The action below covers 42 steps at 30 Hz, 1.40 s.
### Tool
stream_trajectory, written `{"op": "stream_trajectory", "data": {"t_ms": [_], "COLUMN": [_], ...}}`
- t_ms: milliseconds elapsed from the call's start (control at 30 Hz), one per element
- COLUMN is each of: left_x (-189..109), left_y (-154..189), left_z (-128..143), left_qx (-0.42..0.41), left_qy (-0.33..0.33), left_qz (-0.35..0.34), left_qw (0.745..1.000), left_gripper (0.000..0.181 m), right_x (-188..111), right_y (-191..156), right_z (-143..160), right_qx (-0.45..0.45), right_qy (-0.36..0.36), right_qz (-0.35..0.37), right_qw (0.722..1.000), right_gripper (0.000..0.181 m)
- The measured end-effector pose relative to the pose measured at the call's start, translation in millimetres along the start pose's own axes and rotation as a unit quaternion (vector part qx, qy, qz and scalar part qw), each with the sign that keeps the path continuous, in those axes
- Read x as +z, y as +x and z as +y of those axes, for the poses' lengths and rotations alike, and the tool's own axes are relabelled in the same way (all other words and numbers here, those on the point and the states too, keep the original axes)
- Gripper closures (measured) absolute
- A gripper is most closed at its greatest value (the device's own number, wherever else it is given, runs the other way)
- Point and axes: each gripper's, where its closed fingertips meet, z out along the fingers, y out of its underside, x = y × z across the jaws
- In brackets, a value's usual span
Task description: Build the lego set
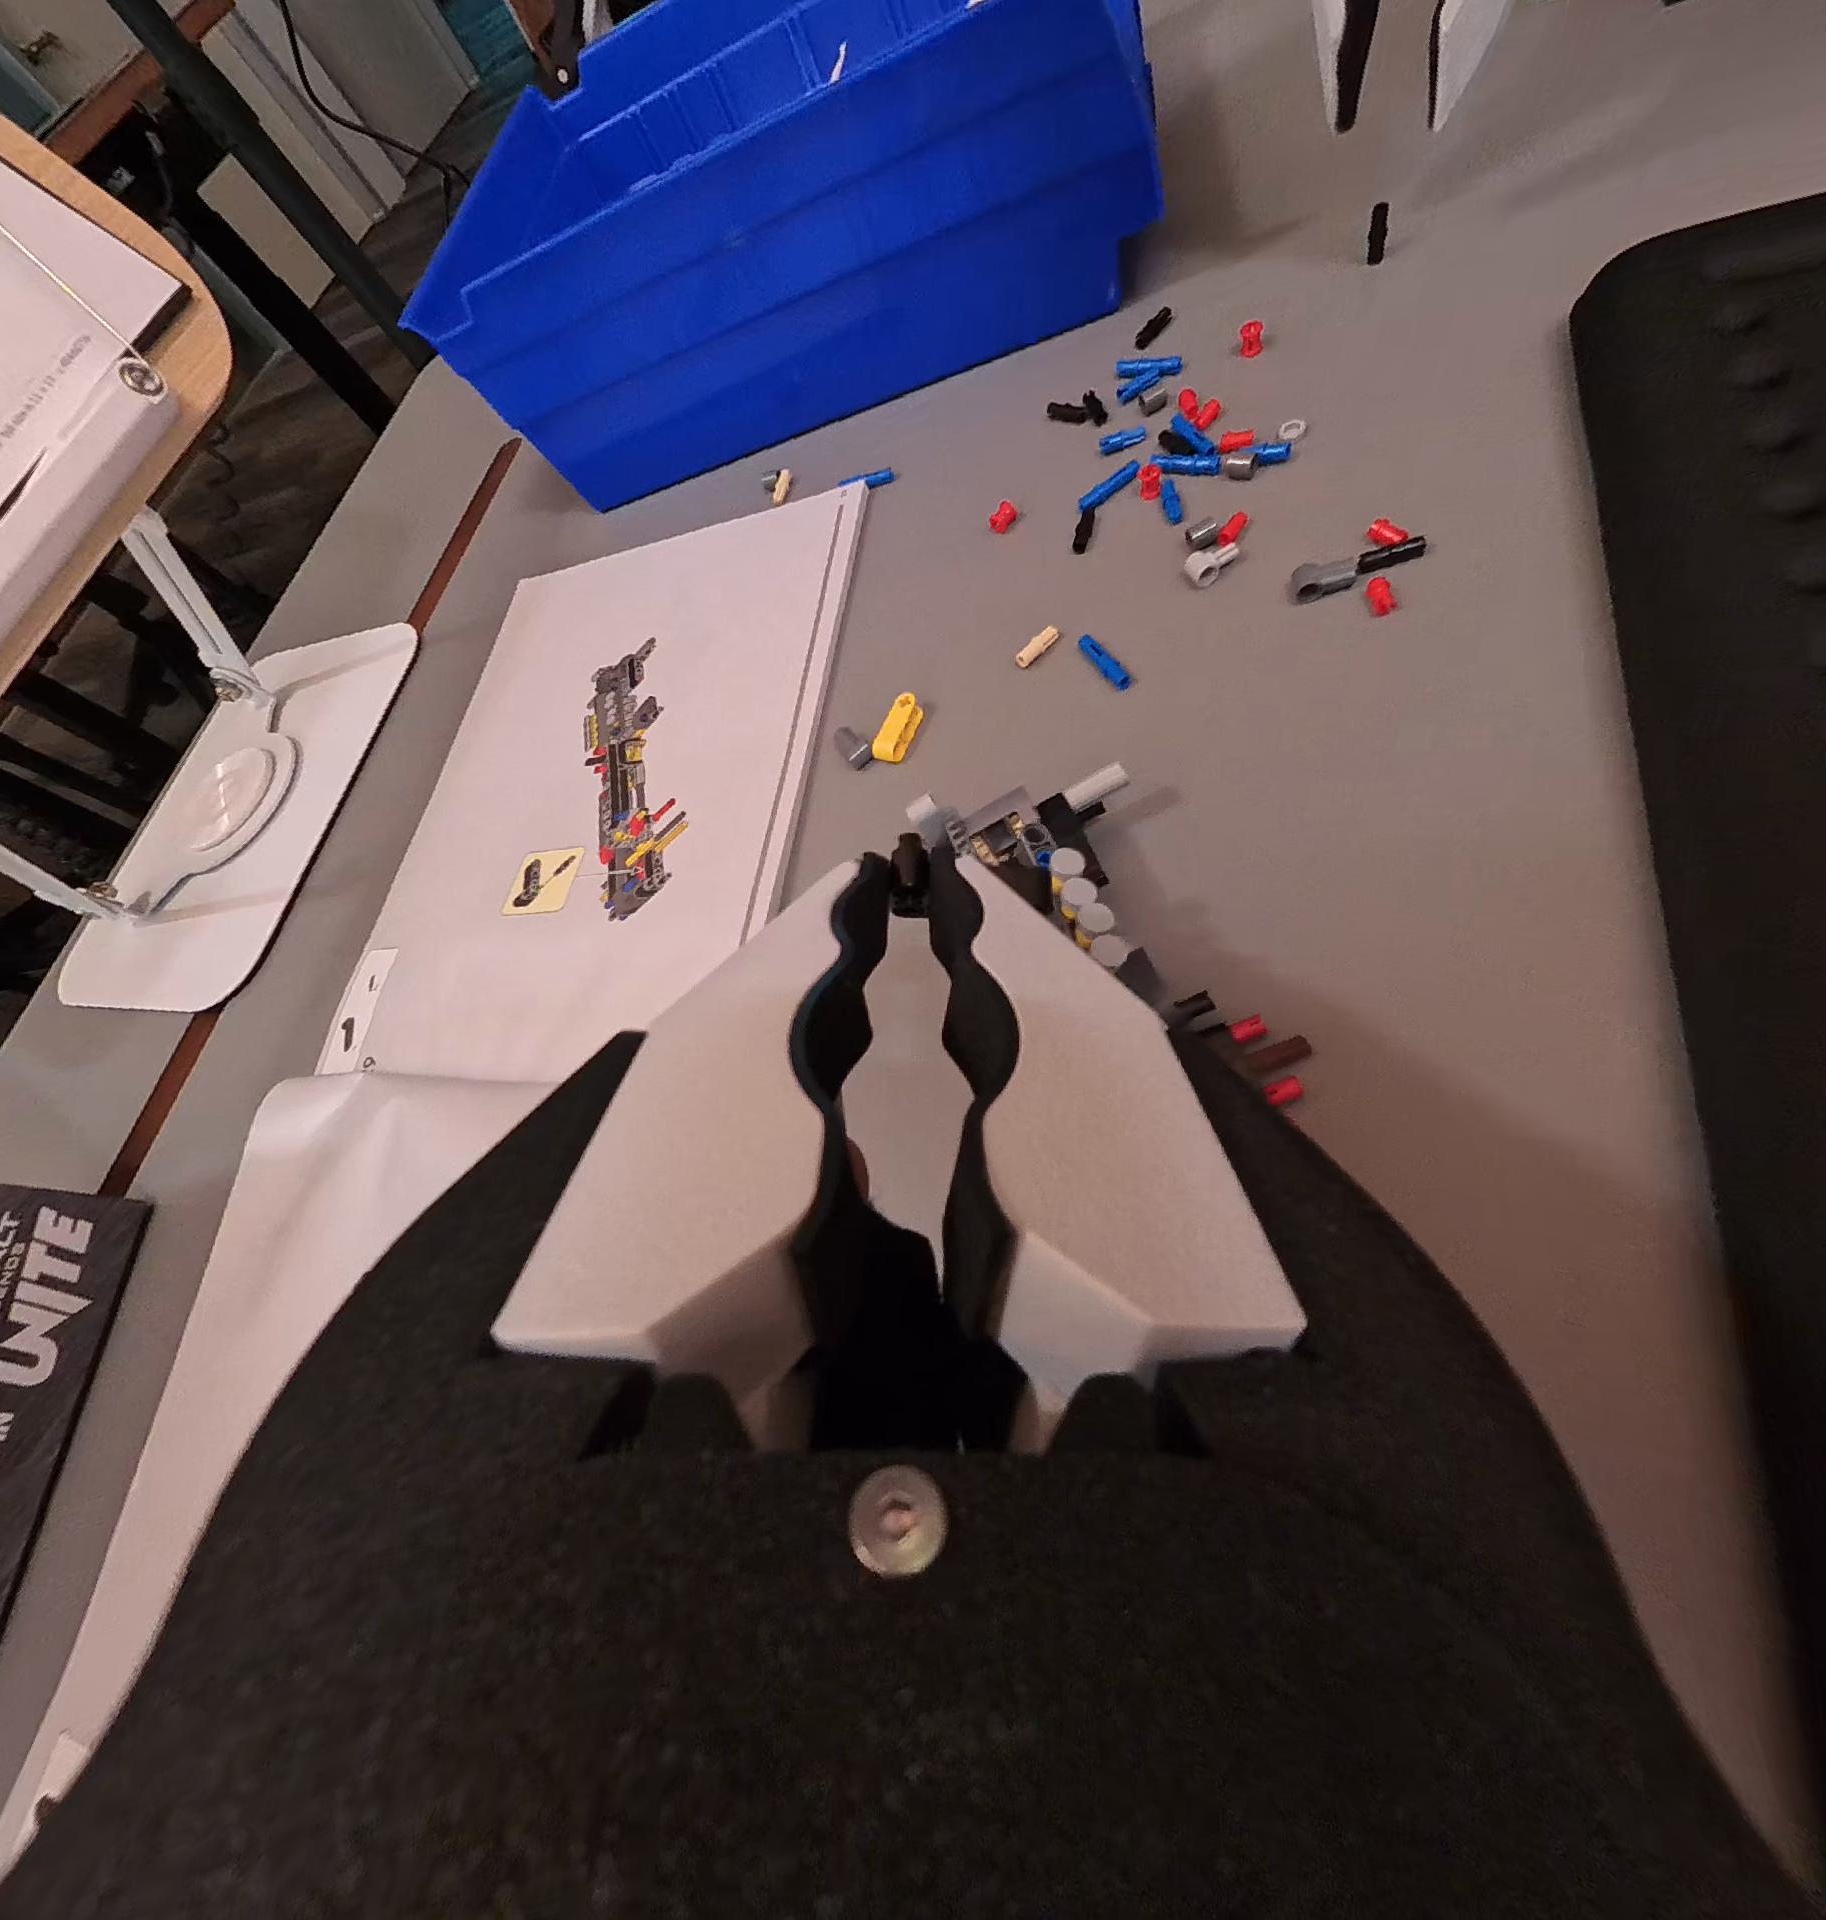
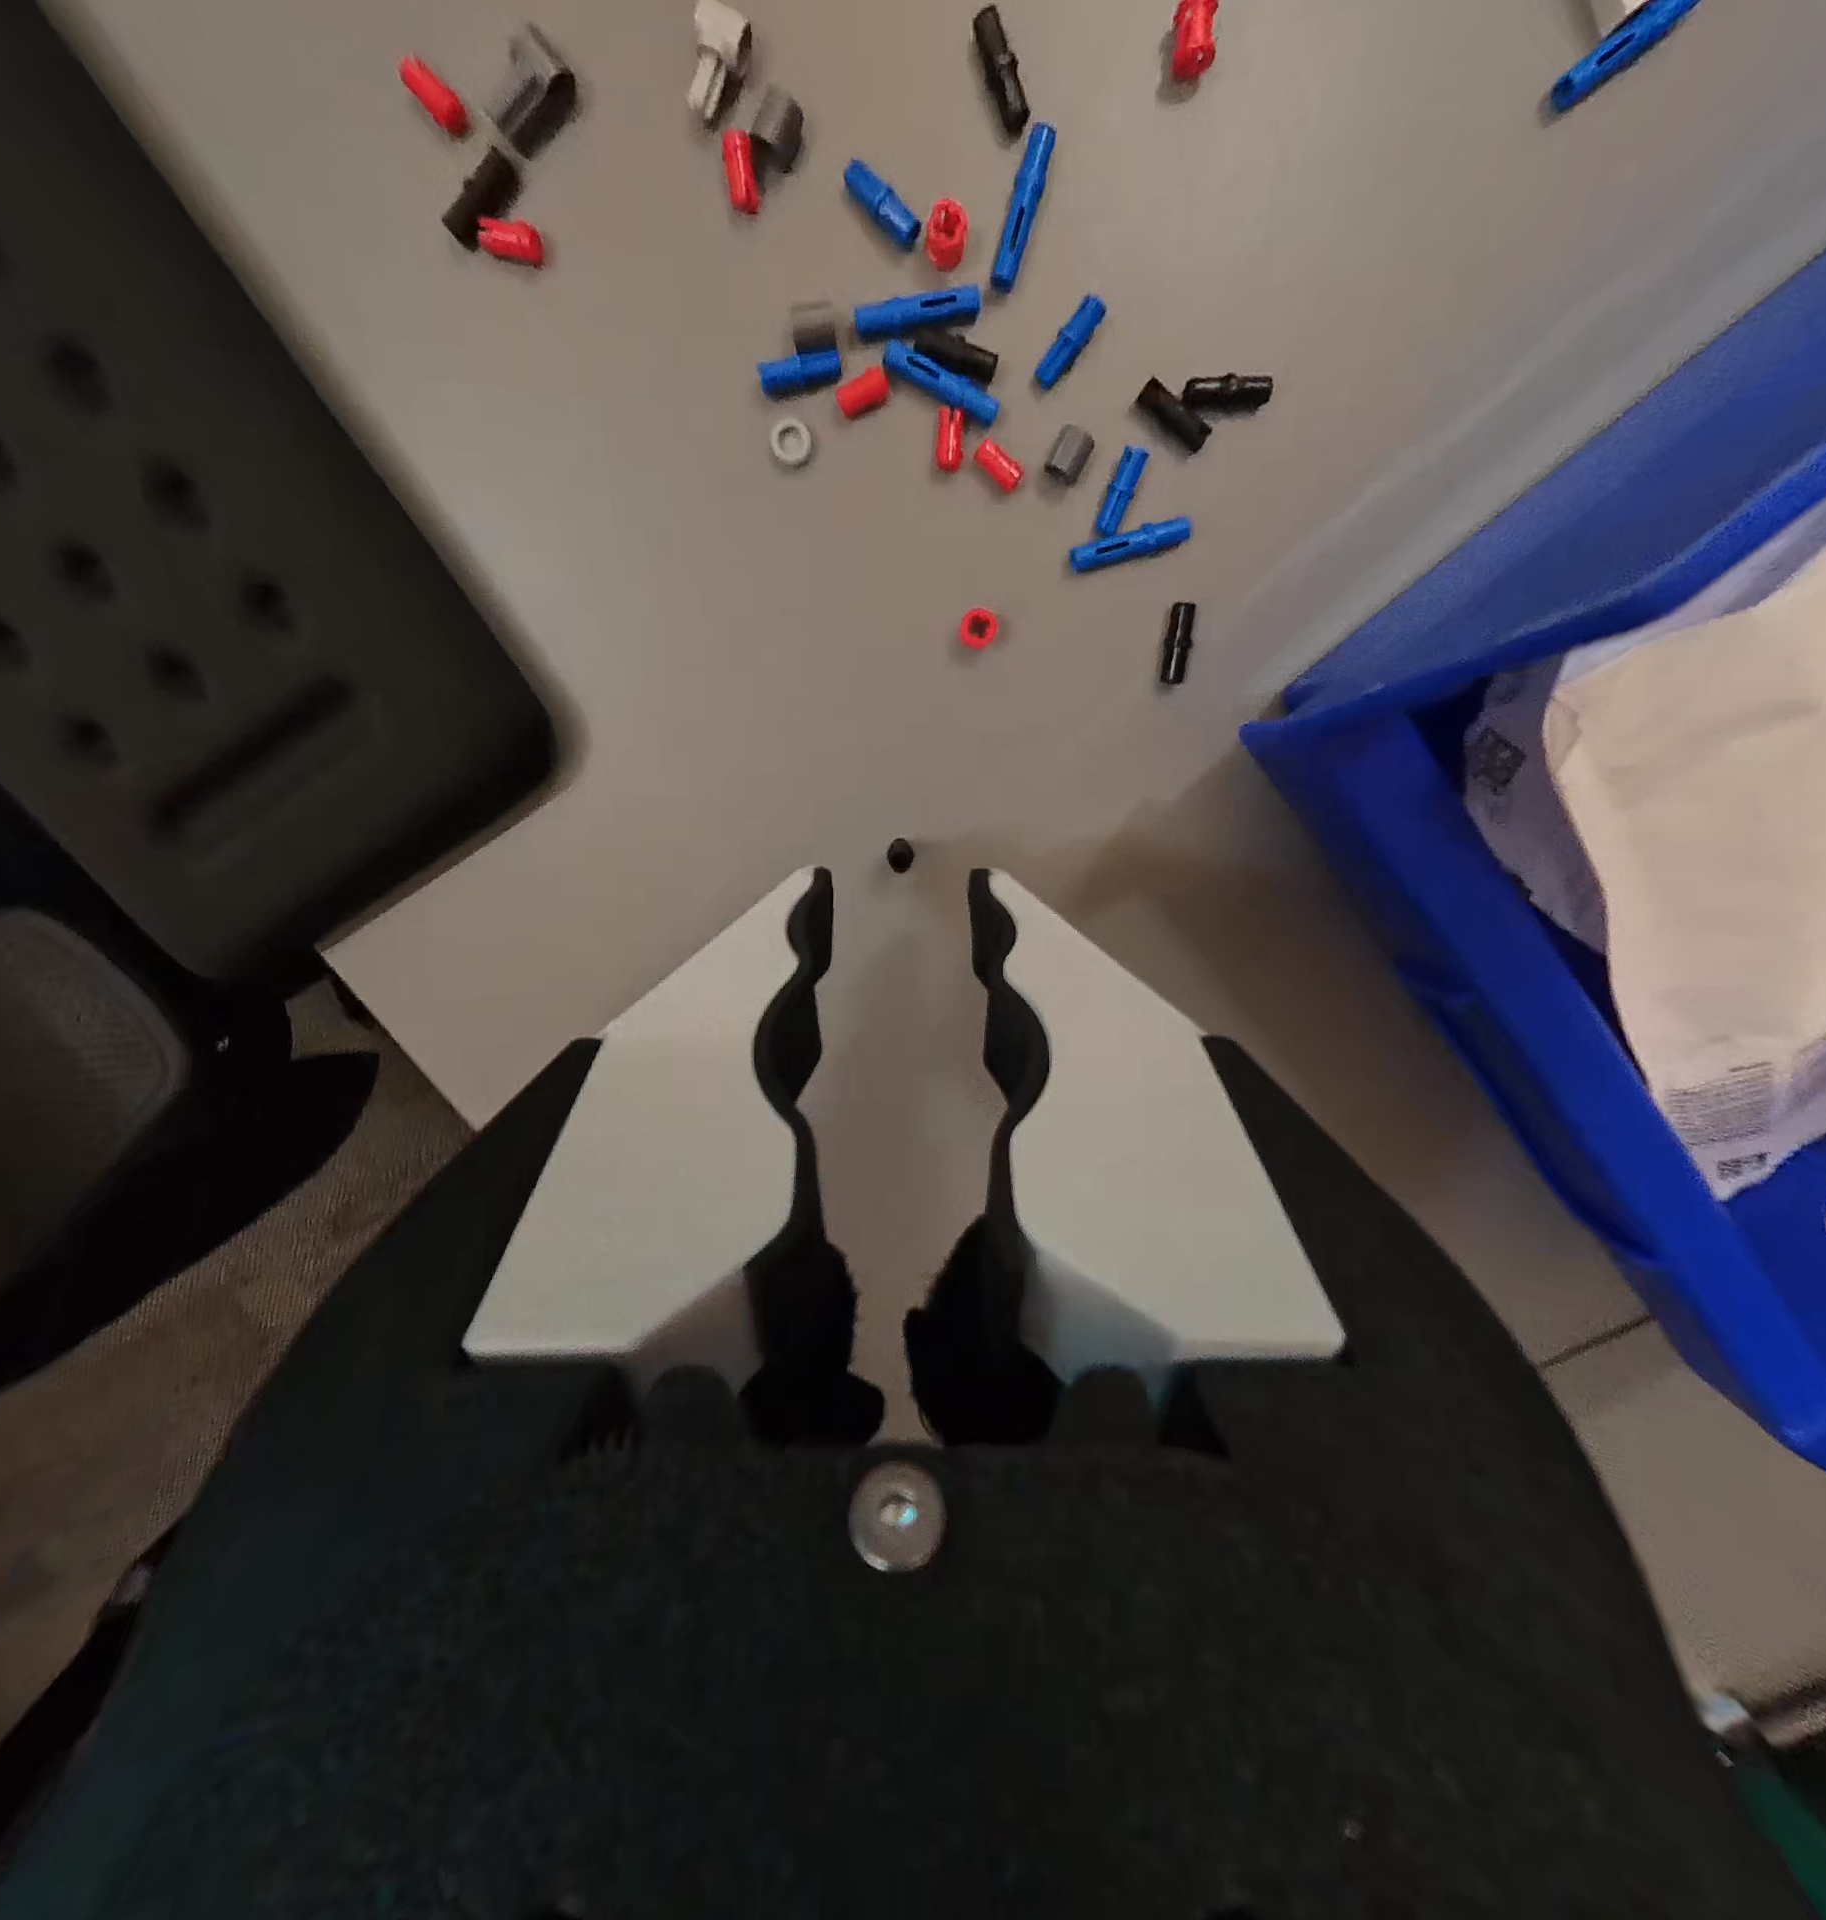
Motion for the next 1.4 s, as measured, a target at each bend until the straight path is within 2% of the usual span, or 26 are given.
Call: {"op": "stream_trajectory", "data": {"t_ms": [200, 333, 667, 1033, 1100, 1167, 1233, 1300, 1333, 1400], "left_x": [1.4, 1.1, 1.4, 1.6, 0.1, -5.1, -14.2, -25.0, -30.0, -37.7], "left_y": [1.7, 0.7, 0.1, 0.6, 2.0, 8.1, 20.0, 30.7, 35.8, 46.7], "left_z": [0.7, 1.2, 2.2, 2.0, -2.8, -17.8, -39.2, -59.5, -67.4, -78.7], "left_qx": [-0.001, -0.004, -0.004, -0.003, -0.008, -0.013, -0.009, 0.008, 0.013, 0.013], "left_qy": [-0.001, -0.001, -0.002, -0.001, 0.01, 0.048, 0.104, 0.161, 0.183, 0.212], "left_qz": [0.002, 0.002, 0.001, 0.002, 0.005, 0.02, 0.044, 0.056, 0.063, 0.089], "left_qw": [1.0, 1.0, 1.0, 1.0, 1.0, 0.999, 0.994, 0.985, 0.981, 0.973], "left_gripper": [0.175, 0.175, 0.174, 0.175, 0.175, 0.175, 0.175, 0.175, 0.175, 0.175], "right_x": [12.5, 17.6, 27.7, 24.7, 16.3, -3.1, -32.2, -59.1, -65.2, -63.5], "right_y": [3.0, -1.6, 0.5, -1.7, -7.5, -26.1, -54.6, -90.4, -103.6, -114.6], "right_z": [6.7, 6.1, 7.9, 2.2, -20.4, -68.0, -130.0, -183.3, -201.7, -225.2], "right_qx": [0.013, 0.011, -0.009, -0.015, -0.028, -0.038, -0.055, -0.087, -0.107, -0.13], "right_qy": [0.046, 0.043, 0.009, 0.017, 0.063, 0.152, 0.267, 0.376, 0.411, 0.44], "right_qz": [0.001, -0.018, -0.015, -0.017, -0.01, -0.011, -0.008, -0.011, -0.002, 0.039], "right_qw": [0.999, 0.999, 1.0, 1.0, 0.998, 0.988, 0.962, 0.922, 0.905, 0.888], "right_gripper": [0.159, 0.164, 0.171, 0.176, 0.177, 0.177, 0.177, 0.177, 0.177, 0.177]}}
